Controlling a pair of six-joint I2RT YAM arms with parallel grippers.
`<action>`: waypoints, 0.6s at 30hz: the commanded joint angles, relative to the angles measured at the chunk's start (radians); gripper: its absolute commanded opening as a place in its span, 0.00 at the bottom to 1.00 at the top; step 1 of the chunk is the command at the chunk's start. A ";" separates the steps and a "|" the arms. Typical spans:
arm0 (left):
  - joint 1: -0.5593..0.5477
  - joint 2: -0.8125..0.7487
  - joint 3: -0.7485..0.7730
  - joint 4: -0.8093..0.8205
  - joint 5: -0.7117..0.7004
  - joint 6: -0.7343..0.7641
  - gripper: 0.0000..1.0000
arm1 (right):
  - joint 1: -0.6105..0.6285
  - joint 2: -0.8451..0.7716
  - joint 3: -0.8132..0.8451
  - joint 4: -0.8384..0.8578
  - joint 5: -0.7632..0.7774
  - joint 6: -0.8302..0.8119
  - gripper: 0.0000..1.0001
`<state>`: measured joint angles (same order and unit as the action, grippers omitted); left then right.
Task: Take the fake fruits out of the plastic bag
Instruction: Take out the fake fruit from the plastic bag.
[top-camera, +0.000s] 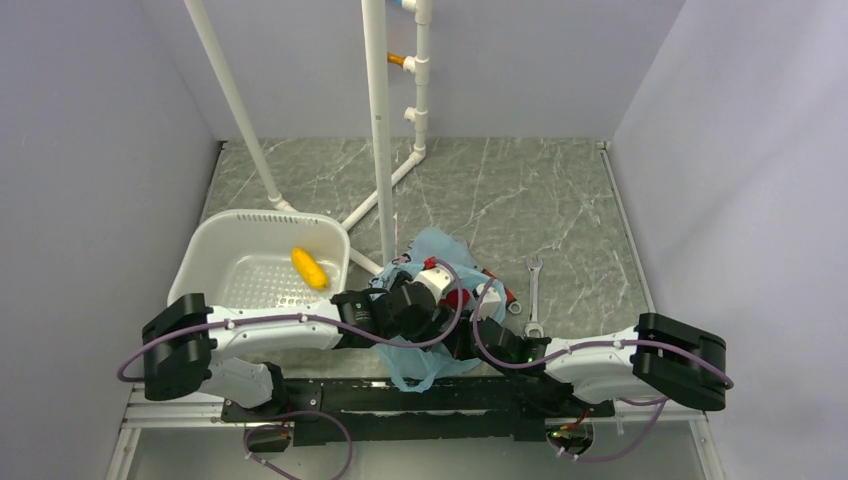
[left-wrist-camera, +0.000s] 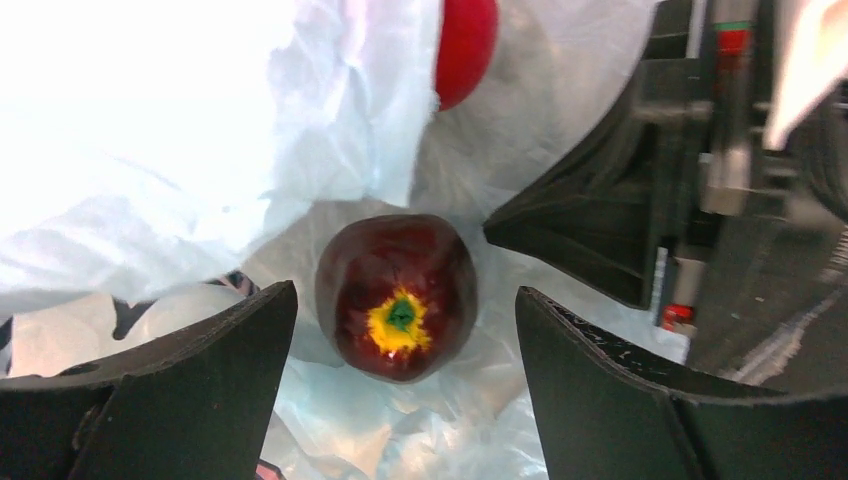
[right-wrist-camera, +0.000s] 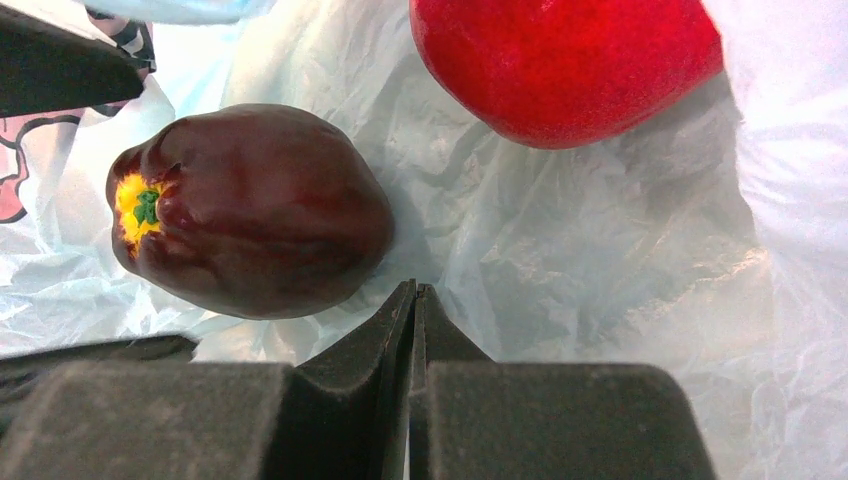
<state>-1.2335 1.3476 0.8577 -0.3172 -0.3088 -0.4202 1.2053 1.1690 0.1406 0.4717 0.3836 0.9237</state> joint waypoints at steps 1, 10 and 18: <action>-0.006 0.051 0.034 -0.004 -0.097 0.016 0.86 | 0.005 -0.002 0.017 0.045 -0.001 -0.002 0.06; -0.006 0.129 0.025 0.061 -0.054 0.033 0.73 | 0.004 0.002 0.016 0.047 -0.002 -0.002 0.06; -0.006 0.160 0.032 0.064 -0.038 0.028 0.49 | 0.003 0.004 0.017 0.050 -0.002 0.000 0.06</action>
<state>-1.2339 1.5040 0.8776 -0.2546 -0.3641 -0.3939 1.2053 1.1709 0.1406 0.4721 0.3832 0.9245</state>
